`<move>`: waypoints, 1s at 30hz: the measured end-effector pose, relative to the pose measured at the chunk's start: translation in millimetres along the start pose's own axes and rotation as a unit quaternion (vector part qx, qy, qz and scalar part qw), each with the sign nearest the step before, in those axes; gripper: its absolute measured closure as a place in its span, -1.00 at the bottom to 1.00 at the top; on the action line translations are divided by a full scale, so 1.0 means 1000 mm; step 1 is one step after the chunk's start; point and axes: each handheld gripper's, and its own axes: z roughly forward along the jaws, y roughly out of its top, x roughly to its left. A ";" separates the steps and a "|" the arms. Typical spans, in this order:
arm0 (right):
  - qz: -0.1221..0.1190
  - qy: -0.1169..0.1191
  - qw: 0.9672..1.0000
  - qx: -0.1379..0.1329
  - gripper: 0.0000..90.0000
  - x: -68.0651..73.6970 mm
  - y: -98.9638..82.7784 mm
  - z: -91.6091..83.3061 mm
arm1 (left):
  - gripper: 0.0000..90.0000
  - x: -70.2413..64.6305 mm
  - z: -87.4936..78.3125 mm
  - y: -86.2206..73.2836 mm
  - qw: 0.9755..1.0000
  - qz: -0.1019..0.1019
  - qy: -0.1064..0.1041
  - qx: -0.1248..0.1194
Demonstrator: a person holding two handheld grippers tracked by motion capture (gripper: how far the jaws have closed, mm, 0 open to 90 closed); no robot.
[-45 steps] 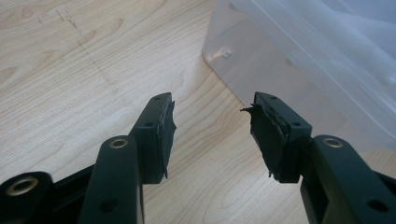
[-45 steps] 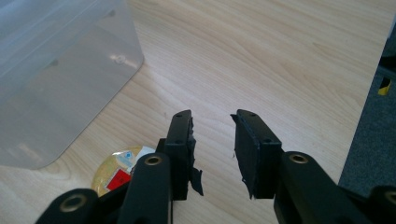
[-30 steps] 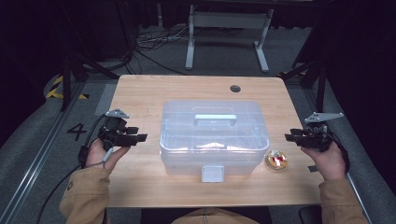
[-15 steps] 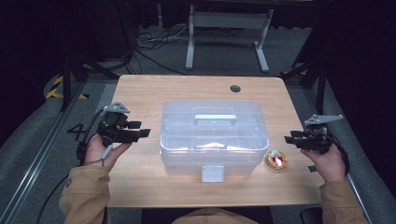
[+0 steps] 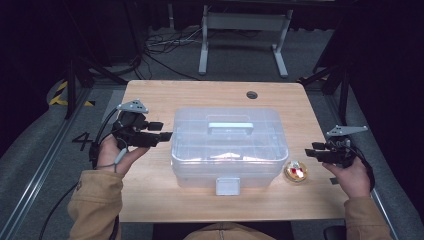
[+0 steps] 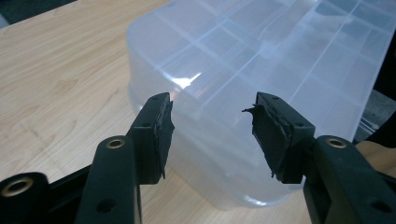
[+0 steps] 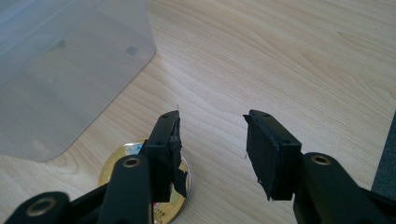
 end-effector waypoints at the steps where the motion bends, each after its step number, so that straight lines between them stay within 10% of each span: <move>1: 0.001 0.000 1.000 0.001 0.22 0.000 -0.001 -0.001 | 0.06 -0.001 0.001 0.003 1.000 0.001 -0.003 0.001; 30: 0.018 -0.006 1.000 0.001 0.16 -0.002 -0.013 -0.009 | -0.03 -0.035 0.053 0.050 0.995 0.064 -0.072 0.029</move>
